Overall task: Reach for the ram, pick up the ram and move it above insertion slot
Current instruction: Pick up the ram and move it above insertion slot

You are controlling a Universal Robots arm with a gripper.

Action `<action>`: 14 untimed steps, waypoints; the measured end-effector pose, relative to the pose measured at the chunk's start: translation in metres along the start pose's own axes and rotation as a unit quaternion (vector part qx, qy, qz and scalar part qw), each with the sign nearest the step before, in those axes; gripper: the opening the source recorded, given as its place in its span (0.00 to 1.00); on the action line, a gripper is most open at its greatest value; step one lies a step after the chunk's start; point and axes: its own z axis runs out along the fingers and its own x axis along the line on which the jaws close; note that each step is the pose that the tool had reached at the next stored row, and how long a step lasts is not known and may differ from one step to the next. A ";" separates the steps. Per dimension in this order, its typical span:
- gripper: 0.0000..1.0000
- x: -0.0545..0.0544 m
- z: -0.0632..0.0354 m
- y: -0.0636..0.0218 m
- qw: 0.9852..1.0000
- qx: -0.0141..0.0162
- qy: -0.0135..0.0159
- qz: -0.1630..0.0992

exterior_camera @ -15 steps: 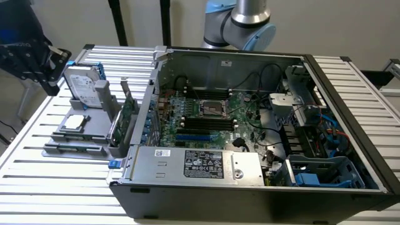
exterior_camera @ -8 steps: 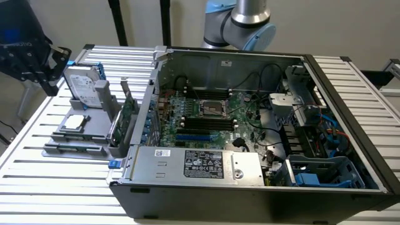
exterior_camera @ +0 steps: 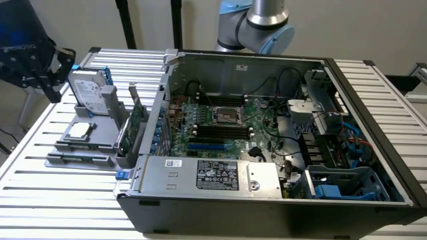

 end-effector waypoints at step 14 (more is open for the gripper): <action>0.11 0.000 0.0002 0.0000 0.992 0.001 0.004 -0.126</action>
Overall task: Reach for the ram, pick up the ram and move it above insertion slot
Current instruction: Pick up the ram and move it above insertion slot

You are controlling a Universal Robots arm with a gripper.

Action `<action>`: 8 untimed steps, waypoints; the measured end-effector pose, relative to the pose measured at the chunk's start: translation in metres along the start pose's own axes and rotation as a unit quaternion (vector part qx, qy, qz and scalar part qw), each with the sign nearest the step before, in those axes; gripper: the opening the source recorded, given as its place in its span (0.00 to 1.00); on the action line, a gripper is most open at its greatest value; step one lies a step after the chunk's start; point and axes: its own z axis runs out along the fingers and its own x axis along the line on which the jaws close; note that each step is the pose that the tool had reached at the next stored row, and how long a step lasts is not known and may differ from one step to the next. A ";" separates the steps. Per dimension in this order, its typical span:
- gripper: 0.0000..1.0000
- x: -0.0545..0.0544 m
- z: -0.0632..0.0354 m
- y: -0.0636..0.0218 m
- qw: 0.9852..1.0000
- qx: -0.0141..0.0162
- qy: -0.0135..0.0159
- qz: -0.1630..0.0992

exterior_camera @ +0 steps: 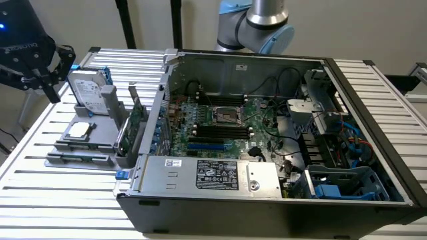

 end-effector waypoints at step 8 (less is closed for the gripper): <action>0.11 0.000 0.0006 -0.0001 0.997 0.000 0.002 -0.073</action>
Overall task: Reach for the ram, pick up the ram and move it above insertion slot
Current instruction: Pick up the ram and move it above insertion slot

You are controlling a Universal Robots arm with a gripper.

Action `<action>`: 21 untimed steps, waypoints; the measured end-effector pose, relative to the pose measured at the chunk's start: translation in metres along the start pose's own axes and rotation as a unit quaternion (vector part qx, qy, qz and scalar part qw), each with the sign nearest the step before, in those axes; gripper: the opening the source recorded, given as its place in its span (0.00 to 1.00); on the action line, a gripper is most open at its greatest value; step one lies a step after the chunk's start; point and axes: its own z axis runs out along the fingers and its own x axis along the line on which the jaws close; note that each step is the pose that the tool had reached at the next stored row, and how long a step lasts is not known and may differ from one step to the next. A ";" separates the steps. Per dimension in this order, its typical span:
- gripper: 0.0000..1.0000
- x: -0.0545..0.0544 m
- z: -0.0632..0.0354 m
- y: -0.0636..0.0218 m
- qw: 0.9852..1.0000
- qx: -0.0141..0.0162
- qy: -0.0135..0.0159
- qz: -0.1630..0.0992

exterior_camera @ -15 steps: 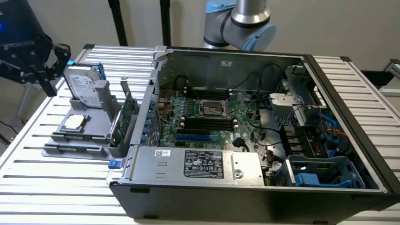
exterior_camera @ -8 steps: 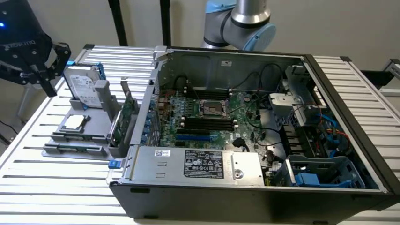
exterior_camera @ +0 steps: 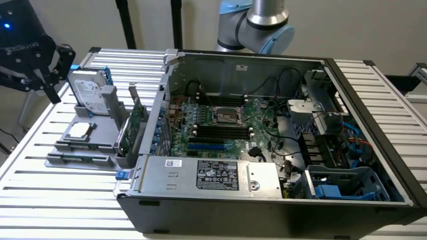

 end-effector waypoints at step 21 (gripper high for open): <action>0.11 0.000 0.0026 -0.0001 0.982 0.001 0.005 -0.190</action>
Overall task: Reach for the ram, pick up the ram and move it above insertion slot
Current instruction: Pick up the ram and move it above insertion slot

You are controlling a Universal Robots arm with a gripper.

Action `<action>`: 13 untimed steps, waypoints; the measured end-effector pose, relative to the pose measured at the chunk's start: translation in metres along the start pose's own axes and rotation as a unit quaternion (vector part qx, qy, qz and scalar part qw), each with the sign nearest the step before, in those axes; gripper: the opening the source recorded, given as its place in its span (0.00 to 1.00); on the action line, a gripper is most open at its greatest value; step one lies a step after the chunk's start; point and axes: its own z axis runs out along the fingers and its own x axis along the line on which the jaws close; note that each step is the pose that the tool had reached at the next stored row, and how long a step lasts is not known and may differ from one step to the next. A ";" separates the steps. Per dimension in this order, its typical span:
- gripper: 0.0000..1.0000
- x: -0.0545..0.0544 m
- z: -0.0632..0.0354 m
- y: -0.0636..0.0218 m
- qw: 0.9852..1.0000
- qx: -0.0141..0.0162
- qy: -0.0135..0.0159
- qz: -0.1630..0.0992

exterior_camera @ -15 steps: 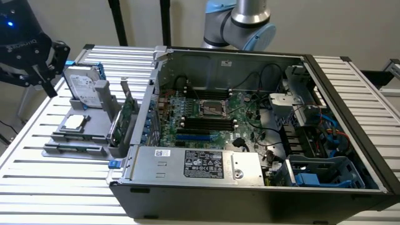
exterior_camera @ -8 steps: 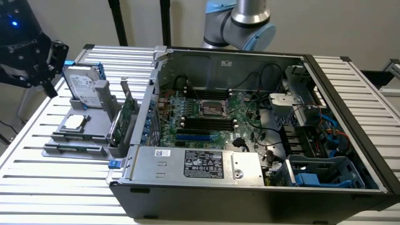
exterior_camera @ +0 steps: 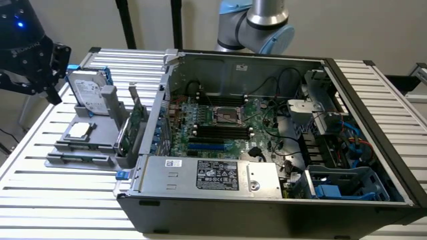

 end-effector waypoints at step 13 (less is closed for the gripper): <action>0.11 0.000 0.0018 0.0000 0.994 0.000 0.003 -0.107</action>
